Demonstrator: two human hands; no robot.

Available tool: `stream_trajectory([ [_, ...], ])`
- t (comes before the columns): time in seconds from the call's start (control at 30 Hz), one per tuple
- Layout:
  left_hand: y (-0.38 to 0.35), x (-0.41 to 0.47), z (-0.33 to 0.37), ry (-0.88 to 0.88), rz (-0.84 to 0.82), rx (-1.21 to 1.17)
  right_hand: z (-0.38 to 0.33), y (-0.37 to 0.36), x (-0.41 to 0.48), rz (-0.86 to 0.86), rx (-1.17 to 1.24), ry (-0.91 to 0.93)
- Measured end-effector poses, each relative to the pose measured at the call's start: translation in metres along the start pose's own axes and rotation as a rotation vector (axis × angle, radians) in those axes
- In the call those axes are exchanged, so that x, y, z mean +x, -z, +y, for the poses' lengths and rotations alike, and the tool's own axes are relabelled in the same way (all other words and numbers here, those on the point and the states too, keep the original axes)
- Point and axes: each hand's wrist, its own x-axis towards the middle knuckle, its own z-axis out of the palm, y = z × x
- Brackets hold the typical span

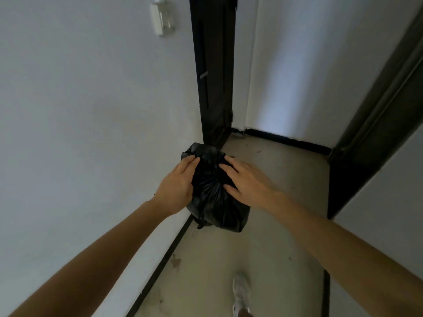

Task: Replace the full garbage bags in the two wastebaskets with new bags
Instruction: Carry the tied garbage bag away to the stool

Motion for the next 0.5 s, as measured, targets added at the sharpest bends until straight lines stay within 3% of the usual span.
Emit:
stream_trajectory([
  [0.23, -0.090, 0.124, -0.083, 0.200, -0.124, -0.123, 0.105, -0.090, 0.127, -0.156, 0.142, -0.004],
  [0.37, -0.153, 0.145, -0.121, 0.410, -0.181, -0.257, 0.127, -0.162, 0.167, -0.249, 0.145, 0.007],
  [0.5, -0.243, 0.146, -0.166, 0.681, -0.213, -0.384, 0.135, -0.254, 0.184, -0.213, 0.110, -0.072],
])
